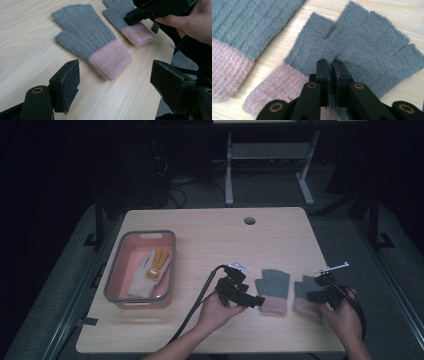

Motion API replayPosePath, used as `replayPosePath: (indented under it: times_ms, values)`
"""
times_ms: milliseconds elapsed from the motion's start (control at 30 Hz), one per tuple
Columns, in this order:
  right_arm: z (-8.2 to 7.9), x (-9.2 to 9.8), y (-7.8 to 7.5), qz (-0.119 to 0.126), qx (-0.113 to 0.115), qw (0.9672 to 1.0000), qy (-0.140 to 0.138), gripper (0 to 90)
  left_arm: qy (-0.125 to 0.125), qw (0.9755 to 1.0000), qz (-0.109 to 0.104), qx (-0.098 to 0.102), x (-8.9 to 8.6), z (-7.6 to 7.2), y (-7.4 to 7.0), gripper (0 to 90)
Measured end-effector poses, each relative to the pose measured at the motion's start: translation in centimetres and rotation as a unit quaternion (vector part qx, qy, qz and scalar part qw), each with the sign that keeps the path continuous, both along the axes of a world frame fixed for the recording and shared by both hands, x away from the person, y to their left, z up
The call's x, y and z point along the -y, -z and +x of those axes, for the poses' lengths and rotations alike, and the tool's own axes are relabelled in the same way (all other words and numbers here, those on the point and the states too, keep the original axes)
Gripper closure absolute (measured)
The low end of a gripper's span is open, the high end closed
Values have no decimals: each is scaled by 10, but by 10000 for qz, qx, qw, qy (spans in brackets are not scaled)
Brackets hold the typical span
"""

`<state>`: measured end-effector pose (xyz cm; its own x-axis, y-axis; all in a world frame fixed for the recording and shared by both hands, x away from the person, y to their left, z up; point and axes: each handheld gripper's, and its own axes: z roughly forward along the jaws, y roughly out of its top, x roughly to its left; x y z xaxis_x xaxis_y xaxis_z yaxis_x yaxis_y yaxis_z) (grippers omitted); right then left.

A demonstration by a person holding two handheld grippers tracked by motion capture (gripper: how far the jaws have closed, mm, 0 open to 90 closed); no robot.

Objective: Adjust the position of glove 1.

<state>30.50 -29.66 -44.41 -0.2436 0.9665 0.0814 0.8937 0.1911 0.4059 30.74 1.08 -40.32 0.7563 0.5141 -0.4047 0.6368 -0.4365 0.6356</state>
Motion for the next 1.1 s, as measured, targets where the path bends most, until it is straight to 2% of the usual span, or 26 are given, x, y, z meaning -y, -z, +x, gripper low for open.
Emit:
replayPosePath:
  times_ms: [267,533,833,933,1100]
  values:
    - [0,5,-5,210,-45,9998,47,863,-3,10000,19,22,-1,1,0,236]
    - [-2,-1,-25,267,164,9995,-85,863,-35,10000,34,22,-3,1,-1,236]
    - [3,-33,-45,496,231,9975,-445,862,-87,10000,17,38,-8,2,-1,236]
    - [6,-44,-46,584,191,9967,-535,861,-139,9999,10,16,-11,3,0,237]
    - [12,-62,-43,589,101,9958,-690,860,-185,9998,12,25,-15,5,0,237]
